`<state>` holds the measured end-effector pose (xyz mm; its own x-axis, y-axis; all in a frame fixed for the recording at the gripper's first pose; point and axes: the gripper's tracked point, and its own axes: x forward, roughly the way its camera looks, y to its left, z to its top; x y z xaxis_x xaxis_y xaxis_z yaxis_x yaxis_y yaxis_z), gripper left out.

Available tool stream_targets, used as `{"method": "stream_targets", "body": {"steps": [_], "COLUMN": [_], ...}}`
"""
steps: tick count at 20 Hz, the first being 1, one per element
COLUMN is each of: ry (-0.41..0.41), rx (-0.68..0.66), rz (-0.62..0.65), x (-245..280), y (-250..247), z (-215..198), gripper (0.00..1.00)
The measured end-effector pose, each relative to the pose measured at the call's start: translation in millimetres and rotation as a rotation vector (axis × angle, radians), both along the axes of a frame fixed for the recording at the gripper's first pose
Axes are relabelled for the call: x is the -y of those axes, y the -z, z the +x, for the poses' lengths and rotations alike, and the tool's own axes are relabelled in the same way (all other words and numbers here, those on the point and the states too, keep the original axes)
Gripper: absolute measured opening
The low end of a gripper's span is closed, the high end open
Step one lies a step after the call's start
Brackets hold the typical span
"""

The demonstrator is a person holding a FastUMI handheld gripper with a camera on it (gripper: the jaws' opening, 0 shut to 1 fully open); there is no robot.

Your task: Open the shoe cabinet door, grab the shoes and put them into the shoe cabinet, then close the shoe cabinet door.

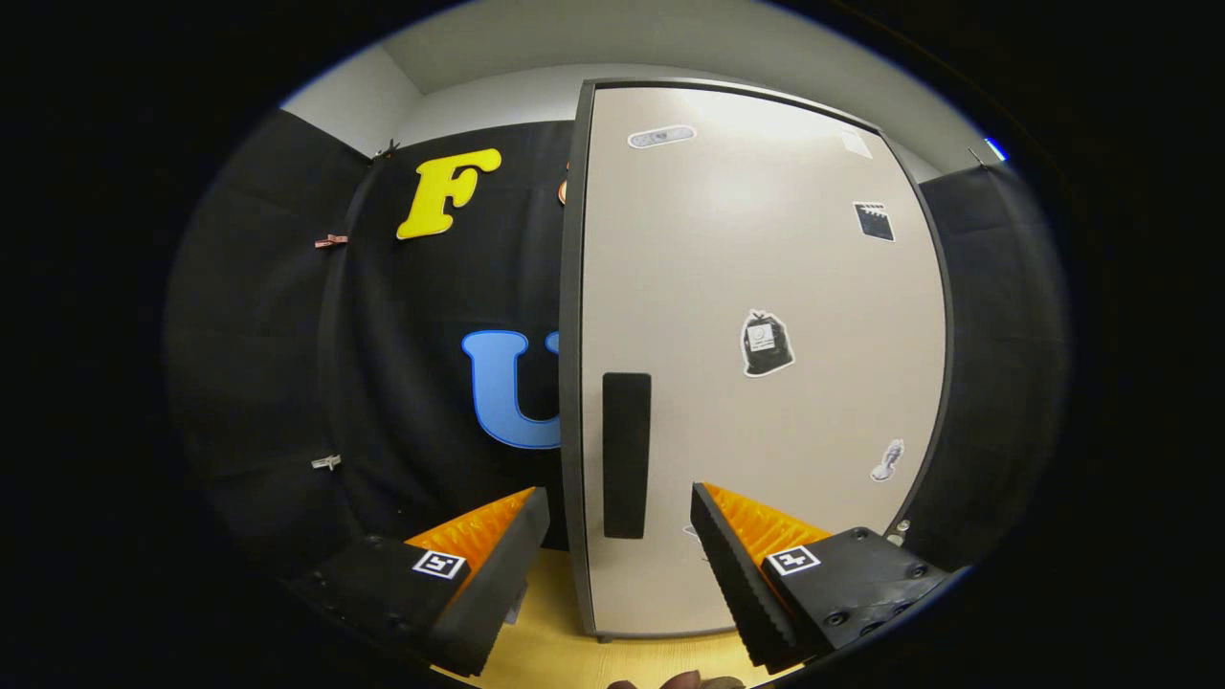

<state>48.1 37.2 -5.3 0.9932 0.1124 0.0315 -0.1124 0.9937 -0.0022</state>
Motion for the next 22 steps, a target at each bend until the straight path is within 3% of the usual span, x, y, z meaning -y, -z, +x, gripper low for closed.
{"method": "stream_targets", "body": {"steps": [8,12,13,15,16,18,20,22], "ry": [0.063,0.085,0.077,0.081,0.064,0.035,-0.001,-0.030], "rx": [-0.013,-0.095,-0.083,-0.055,-0.038,-0.045,-0.051,-0.040], "rz": [0.032,0.061,0.076,0.035,0.010,0.009,0.015,0.015], "x": [0.5,5.7,2.4,2.3,1.1,1.2,0.4,0.3], "y": [5.5,19.9,17.6,14.9,14.3,18.9,17.2,14.1], "z": [55.7,66.9,68.8,65.8,62.7,64.6,58.1,44.8], "gripper": [0.97,0.70,0.53,0.40,0.40,0.26,0.18,0.18]}}
